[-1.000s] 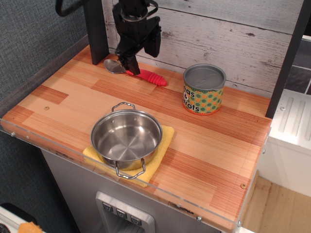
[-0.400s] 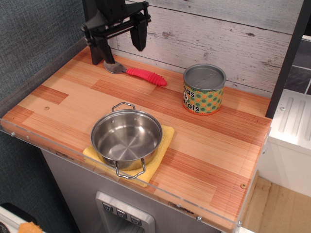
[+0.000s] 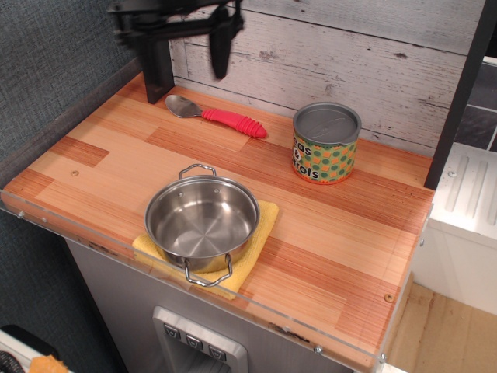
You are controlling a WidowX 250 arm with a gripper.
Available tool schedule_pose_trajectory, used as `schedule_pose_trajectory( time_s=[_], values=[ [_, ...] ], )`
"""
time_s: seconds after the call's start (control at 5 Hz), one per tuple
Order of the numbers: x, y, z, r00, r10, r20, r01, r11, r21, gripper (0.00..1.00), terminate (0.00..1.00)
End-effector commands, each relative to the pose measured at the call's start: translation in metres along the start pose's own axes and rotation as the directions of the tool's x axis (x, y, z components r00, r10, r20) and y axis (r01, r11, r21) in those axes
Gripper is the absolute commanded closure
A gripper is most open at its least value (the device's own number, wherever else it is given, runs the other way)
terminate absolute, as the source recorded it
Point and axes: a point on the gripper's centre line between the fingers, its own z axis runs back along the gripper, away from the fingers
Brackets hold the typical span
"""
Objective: Move the red spoon so that it's horizontal against the wall near the checkered can.
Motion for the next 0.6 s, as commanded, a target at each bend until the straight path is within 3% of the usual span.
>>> schedule_pose_trajectory(
  time_s=[0.0,0.2,0.4],
  values=[
    [-0.022,0.045,0.008,0.997,0.067,0.032,-0.068,0.998,0.006,0.00,0.00],
    [-0.033,0.064,0.002,0.997,0.062,0.038,-0.064,0.997,0.035,0.00,0.00],
    [-0.041,0.088,-0.012,0.994,0.109,0.017,-0.110,0.991,0.078,0.00,1.00]
  ],
)
